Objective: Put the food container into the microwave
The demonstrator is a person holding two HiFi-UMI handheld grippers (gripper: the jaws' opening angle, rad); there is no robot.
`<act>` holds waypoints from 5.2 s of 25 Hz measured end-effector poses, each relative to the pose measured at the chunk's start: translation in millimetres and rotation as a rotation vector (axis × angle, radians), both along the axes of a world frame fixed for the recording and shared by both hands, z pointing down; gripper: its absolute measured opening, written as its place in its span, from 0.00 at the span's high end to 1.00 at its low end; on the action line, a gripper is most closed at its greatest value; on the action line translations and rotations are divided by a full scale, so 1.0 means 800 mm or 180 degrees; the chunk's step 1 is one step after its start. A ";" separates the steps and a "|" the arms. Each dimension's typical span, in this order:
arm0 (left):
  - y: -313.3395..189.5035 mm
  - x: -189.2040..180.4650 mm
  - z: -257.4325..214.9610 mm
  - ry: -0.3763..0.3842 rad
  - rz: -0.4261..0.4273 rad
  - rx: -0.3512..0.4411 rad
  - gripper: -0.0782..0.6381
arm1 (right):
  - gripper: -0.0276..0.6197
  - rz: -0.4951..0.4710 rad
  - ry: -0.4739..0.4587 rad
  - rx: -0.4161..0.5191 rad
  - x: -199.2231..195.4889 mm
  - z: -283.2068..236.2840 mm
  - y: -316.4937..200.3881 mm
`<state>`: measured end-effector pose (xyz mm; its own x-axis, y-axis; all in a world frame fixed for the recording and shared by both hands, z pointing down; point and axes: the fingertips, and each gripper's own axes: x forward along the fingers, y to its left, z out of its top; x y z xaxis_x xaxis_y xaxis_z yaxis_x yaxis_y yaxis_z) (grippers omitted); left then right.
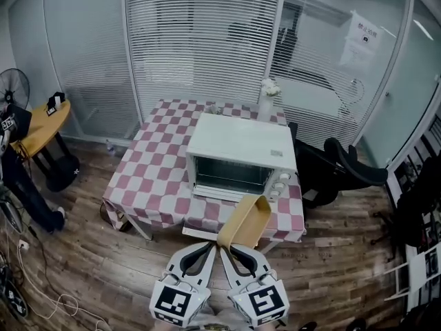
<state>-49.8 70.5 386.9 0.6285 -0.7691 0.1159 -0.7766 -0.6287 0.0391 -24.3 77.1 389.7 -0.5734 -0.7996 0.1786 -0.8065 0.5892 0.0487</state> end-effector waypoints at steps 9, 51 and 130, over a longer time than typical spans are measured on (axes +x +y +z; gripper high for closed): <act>-0.033 -0.011 0.005 -0.0024 0.0035 -0.0105 0.87 | 0.94 0.0042 -0.0020 -0.0073 -0.010 0.017 -0.030; -0.230 -0.036 0.039 -0.0185 -0.0715 -0.0360 0.87 | 0.94 -0.0944 0.0141 -0.0746 -0.030 0.104 -0.198; -0.458 -0.060 0.061 -0.0239 0.0639 -0.0429 0.87 | 0.93 0.0409 0.2357 -0.0985 -0.016 0.300 -0.500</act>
